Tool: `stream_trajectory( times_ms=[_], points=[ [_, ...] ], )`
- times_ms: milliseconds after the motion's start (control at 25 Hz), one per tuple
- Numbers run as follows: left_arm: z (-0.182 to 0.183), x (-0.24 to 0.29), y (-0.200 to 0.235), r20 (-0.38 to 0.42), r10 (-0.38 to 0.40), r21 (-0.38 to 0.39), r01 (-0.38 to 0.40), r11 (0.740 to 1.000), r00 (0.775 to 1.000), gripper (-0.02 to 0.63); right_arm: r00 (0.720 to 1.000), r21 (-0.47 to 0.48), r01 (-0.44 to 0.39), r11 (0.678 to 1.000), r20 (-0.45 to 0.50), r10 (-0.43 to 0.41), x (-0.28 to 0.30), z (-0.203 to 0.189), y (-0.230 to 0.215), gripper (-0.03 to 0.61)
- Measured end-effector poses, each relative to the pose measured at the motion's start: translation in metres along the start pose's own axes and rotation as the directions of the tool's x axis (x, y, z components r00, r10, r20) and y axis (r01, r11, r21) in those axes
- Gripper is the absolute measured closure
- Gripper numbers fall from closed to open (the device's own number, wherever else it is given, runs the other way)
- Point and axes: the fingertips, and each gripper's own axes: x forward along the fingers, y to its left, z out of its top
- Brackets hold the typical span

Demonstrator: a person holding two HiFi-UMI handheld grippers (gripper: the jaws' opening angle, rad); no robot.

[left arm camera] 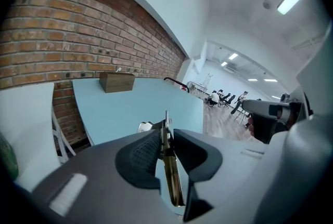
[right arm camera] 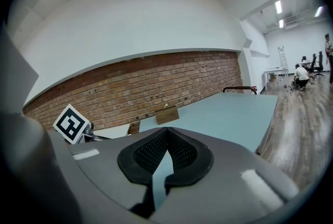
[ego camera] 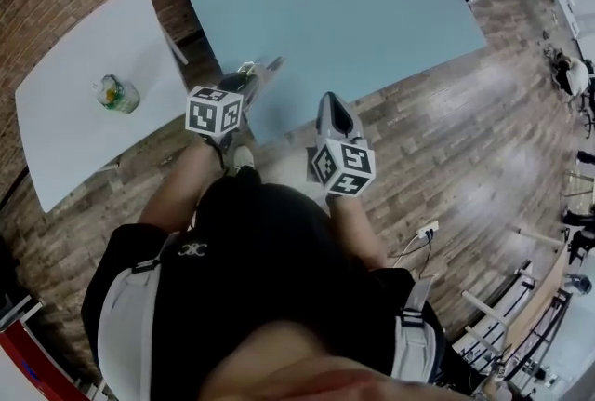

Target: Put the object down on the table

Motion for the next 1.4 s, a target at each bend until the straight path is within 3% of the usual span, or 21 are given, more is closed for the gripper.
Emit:
stream_trajectory(
  times_ms=[480,1040,1200,1400],
  points=[
    [-0.003,0.064,0.026,-0.106,-0.146,0.022,0.149,0.989,0.984,0.535,0.994,-0.037,0.106,0.994,-0.028,-0.108,0.023,-0.005,0.004,0.565],
    [-0.047,0.113,0.032,-0.175,-0.206,-0.052,0.2,0.978,0.963,0.535,0.989,-0.06,0.123,0.991,-0.076,-0.128,0.027,-0.011,-0.008,0.563],
    [-0.06,0.122,0.033,-0.218,-0.183,-0.018,0.183,0.983,0.959,0.535,0.986,-0.051,0.145,0.988,-0.074,-0.149,0.021,-0.008,-0.019,0.565],
    [-0.077,0.128,0.04,-0.263,-0.165,-0.027,0.164,0.986,0.951,0.537,0.979,-0.04,0.179,0.983,-0.088,-0.182,0.016,-0.009,-0.034,0.564]
  ],
)
